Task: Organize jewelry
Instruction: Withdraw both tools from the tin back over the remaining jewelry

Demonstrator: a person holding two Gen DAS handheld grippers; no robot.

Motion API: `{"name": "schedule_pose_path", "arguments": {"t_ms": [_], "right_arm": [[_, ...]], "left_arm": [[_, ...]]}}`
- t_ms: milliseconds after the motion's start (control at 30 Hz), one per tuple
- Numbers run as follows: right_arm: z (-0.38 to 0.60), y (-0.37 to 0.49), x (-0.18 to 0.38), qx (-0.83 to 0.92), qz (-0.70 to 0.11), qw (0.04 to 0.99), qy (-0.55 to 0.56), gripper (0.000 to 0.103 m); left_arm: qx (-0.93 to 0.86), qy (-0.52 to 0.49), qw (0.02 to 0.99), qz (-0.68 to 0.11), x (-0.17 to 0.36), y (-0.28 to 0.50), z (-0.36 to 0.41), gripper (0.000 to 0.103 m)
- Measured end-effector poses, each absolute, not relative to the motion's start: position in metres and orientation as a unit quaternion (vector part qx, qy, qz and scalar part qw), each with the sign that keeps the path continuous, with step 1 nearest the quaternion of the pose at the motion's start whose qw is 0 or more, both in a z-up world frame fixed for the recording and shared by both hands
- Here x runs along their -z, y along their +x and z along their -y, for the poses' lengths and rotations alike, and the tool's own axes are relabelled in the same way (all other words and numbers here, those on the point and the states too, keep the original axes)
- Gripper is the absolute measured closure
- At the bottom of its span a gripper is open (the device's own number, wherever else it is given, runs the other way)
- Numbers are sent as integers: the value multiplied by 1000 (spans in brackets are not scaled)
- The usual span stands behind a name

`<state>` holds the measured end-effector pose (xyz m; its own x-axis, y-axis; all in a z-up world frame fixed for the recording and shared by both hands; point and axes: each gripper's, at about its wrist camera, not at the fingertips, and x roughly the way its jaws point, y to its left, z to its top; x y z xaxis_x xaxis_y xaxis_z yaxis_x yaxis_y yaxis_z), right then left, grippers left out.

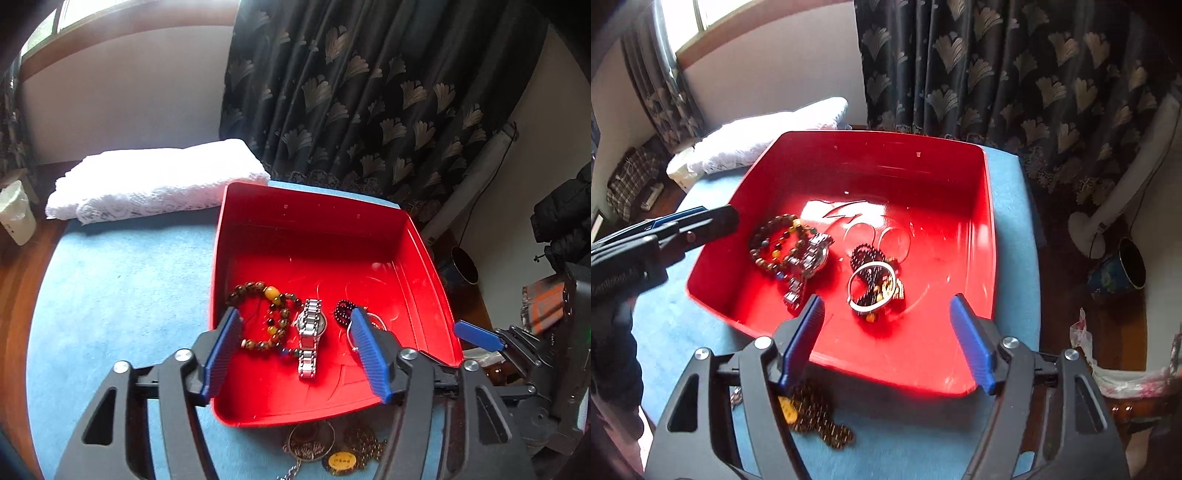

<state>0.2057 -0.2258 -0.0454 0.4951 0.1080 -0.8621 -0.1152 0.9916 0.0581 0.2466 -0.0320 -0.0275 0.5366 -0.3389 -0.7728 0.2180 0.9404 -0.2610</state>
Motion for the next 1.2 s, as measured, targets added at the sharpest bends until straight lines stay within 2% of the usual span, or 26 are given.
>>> {"name": "schedule_pose_path", "arguments": {"t_ms": [100, 167, 367, 800, 1200], "right_arm": [[232, 189, 40, -62, -493, 868, 10, 27], [234, 175, 36, -62, -488, 870, 15, 22], [237, 139, 30, -67, -486, 871, 36, 20], [226, 104, 53, -63, -520, 851, 38, 12], [226, 84, 81, -65, -549, 832, 42, 12]], "left_arm": [[151, -58, 876, -454, 23, 232, 25, 33], [146, -55, 878, -453, 22, 218, 20, 25], [136, -41, 886, -442, 20, 184, 6, 19], [121, -9, 875, -469, 49, 141, -7, 17], [123, 7, 855, -504, 82, 119, -1, 17]]}}
